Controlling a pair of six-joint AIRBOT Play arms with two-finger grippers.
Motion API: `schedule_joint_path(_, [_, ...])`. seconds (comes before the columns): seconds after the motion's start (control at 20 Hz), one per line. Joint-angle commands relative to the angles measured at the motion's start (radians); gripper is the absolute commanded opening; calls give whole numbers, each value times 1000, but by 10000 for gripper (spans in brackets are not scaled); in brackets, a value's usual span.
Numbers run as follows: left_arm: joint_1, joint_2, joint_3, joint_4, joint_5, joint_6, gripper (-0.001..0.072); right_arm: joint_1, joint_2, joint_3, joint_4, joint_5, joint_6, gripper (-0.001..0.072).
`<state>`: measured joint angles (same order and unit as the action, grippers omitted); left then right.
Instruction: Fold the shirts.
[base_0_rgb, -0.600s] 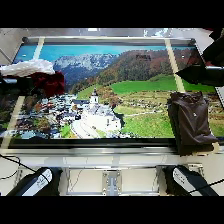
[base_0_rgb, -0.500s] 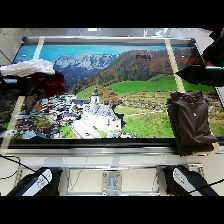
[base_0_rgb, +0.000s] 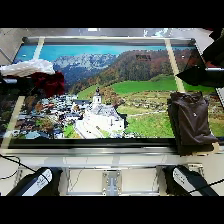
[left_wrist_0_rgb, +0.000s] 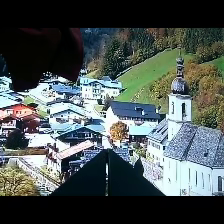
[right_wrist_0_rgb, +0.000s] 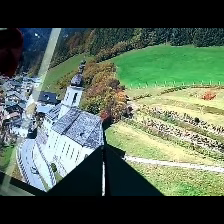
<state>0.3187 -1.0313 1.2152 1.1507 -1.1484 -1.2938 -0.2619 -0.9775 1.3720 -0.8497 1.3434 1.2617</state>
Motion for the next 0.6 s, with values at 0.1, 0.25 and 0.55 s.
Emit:
schedule_joint_path(0.1, [1, -50, 0, 58, 209, -27, 456, 1, 0, 0, -39, -2, 0, 9])
schedule_joint_path(0.25, [27, -187, 0, 81, 295, -238, 569, 1, -2, 0, -53, -14, 0, 9])
schedule_joint_path(0.55, [116, -552, 0, -414, 469, -375, 608, 1, -18, 0, -53, -44, 0, 9])
